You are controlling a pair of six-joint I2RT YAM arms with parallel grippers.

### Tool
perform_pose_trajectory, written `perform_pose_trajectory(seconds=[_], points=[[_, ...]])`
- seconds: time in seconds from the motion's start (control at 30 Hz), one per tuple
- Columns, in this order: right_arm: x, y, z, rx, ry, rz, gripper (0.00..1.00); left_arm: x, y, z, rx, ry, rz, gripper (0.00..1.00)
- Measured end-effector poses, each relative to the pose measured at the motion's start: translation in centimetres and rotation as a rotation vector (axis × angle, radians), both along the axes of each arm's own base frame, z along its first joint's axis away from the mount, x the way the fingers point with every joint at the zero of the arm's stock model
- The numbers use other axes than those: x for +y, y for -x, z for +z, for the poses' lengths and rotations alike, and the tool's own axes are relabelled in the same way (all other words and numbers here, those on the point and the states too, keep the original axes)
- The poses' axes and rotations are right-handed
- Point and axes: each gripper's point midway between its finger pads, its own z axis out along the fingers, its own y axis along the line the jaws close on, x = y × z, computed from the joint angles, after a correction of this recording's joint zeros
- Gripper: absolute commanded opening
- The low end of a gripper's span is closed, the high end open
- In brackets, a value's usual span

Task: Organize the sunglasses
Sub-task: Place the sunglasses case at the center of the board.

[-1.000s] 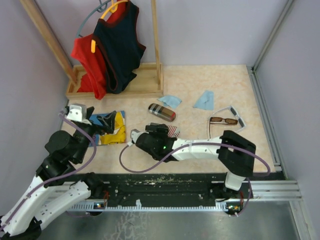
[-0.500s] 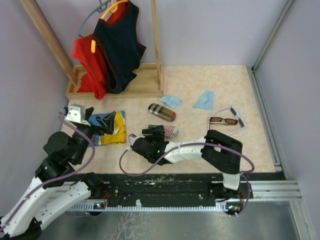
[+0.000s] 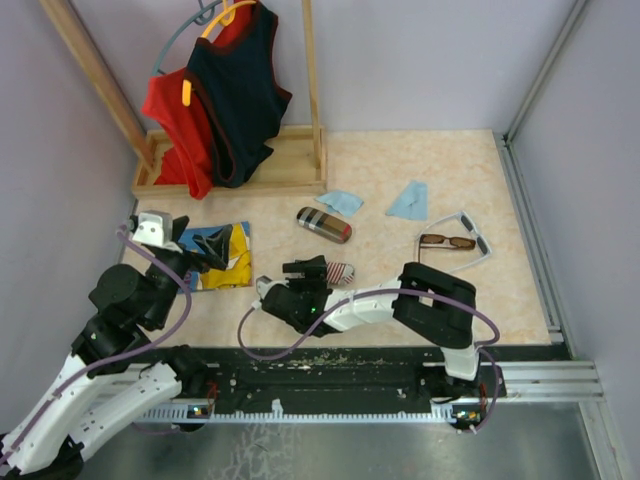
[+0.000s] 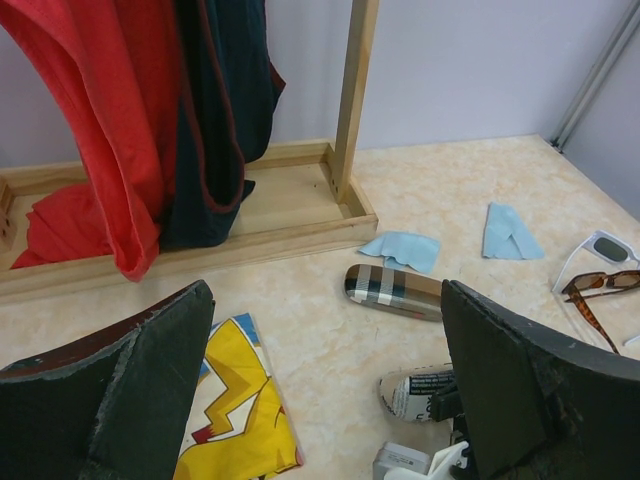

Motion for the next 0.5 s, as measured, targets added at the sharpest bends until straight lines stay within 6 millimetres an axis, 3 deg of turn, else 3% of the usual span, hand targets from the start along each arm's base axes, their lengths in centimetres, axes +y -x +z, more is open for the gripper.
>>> perform_pose_trajectory(seconds=[0.3,0.5], points=[[0.5,1.5,-0.6,0.027,-0.025,0.009,0.93,0.0,0.1,0.0,0.003,0.009,-0.001,1.00],[0.9,3.8,-0.3,0.093,-0.073,0.037,0.94,-0.2,0.1,-0.1,0.008,0.021,-0.008,1.00]])
